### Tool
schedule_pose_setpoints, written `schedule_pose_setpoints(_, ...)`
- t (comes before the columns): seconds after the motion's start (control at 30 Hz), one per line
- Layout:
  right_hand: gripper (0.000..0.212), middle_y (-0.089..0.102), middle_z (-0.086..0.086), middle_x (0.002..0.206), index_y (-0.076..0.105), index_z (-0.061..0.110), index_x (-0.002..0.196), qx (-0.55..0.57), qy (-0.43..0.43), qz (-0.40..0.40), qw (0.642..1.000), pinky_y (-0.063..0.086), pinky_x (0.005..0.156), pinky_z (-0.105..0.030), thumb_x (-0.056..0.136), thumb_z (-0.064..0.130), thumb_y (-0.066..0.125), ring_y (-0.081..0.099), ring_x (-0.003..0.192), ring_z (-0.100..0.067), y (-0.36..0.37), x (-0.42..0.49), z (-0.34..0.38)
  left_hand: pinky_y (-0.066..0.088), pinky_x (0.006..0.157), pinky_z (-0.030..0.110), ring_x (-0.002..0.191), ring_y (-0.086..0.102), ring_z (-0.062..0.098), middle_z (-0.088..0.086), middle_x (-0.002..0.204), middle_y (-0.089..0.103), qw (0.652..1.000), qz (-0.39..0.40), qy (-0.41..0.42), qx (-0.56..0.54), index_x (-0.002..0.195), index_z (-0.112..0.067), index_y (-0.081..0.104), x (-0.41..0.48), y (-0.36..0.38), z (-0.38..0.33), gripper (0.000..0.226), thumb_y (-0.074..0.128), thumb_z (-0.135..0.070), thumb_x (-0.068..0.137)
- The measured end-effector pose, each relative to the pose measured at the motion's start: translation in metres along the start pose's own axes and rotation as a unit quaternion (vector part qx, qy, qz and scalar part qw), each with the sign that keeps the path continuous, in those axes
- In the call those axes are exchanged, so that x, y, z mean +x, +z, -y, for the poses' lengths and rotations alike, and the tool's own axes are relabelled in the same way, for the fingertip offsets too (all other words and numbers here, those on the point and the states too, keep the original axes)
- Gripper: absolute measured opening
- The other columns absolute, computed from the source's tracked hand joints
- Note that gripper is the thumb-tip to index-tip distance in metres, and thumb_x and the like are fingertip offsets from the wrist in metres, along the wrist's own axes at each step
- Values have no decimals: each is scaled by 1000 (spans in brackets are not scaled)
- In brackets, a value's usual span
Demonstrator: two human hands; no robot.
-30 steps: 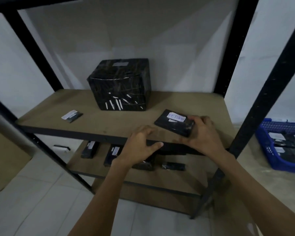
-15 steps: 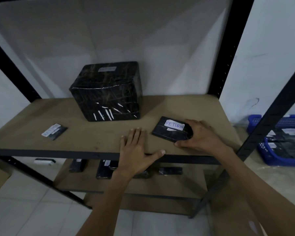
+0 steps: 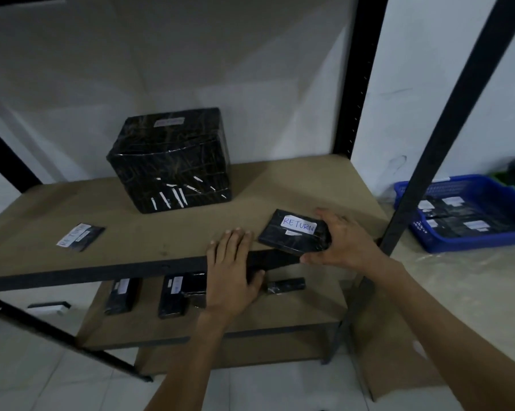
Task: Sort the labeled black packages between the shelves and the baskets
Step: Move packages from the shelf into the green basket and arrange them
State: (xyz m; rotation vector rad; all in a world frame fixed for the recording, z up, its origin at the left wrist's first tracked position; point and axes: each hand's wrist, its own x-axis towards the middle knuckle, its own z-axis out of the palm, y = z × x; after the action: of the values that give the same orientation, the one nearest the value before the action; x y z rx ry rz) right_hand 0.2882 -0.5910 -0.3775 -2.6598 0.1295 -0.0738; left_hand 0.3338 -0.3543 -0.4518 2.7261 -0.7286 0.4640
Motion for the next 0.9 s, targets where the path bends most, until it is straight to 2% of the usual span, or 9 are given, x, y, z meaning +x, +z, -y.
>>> schedule_pose_setpoints(0.13, 106, 49, -2, 137, 28, 25, 143, 23, 0, -17, 1000, 36, 103, -34, 56, 53, 82, 42, 125, -25, 4, -33, 2, 16, 115, 49, 137, 33, 29, 10, 145, 43, 1000, -20, 2, -24, 140, -14, 42, -12, -3, -5, 74, 52, -52, 77)
schedule_pose_setpoints(0.2, 106, 50, 0, 135, 29, 26, 142, 36, -2, -18, 999, 37, 103, -34, 54, 52, 83, 42, 123, -22, 3, -52, -1, 29, 110, 52, 130, 37, 26, 8, 138, 48, 998, -29, -1, -53, 134, -15, 49, -17, -7, -12, 67, 59, -46, 76)
schedule_pose_setpoints(0.27, 104, 51, 3, 130, 31, 27, 140, 43, -2, -26, 999, 38, 99, -30, 54, 49, 84, 43, 119, -18, 1, -74, -6, 39, 101, 47, 122, 41, 24, 6, 131, 51, 995, -22, -7, -98, 130, -14, 55, -23, -12, -23, 62, 62, -40, 74)
schedule_pose_setpoints(0.43, 103, 54, 7, 126, 32, 30, 137, 37, 1, -42, 998, 41, 94, -27, 50, 52, 82, 45, 112, -17, -11, -128, -33, 36, 98, 36, 121, 46, 24, 4, 131, 50, 984, 79, 23, -157, 135, -15, 52, -39, -15, -64, 64, 65, -33, 75)
schedule_pose_setpoints(0.53, 99, 53, 9, 126, 34, 30, 134, 25, 12, -52, 998, 42, 92, -28, 50, 51, 81, 44, 112, -15, -25, -165, -57, 36, 105, 36, 130, 42, 24, 3, 140, 46, 981, 113, 36, -157, 138, -15, 47, -49, -12, -99, 65, 71, -28, 79)
schedule_pose_setpoints(0.67, 92, 50, 18, 112, 39, 32, 129, 50, 13, -87, 995, 44, 89, -31, 49, 46, 83, 44, 110, -14, -56, -227, -96, 33, 110, 33, 135, 37, 18, 1, 146, 41, 972, 148, 27, -182, 142, -18, 42, -66, -14, -159, 67, 69, -32, 83)
schedule_pose_setpoints(0.73, 91, 51, 17, 111, 39, 32, 128, 50, 21, -98, 994, 44, 89, -32, 50, 45, 83, 43, 110, -12, -76, -260, -118, 41, 101, 26, 124, 48, 12, -6, 135, 52, 955, 193, 14, -225, 135, -23, 50, -75, -15, -192, 59, 72, -36, 82)
schedule_pose_setpoints(0.8, 91, 52, 15, 111, 38, 34, 127, 56, 30, -114, 991, 45, 89, -32, 49, 46, 83, 43, 109, -10, -94, -293, -140, 48, 95, 28, 115, 57, 9, -10, 124, 61, 936, 243, 9, -253, 126, -27, 57, -85, -15, -229, 52, 73, -43, 79)
schedule_pose_setpoints(0.9, 88, 50, 16, 104, 39, 34, 125, 72, 52, -129, 988, 44, 82, -28, 51, 44, 85, 42, 104, -8, -115, -335, -171, 48, 83, 17, 108, 59, 8, -8, 120, 61, 922, 295, 15, -252, 126, -20, 57, -99, -14, -282, 48, 72, -36, 83)
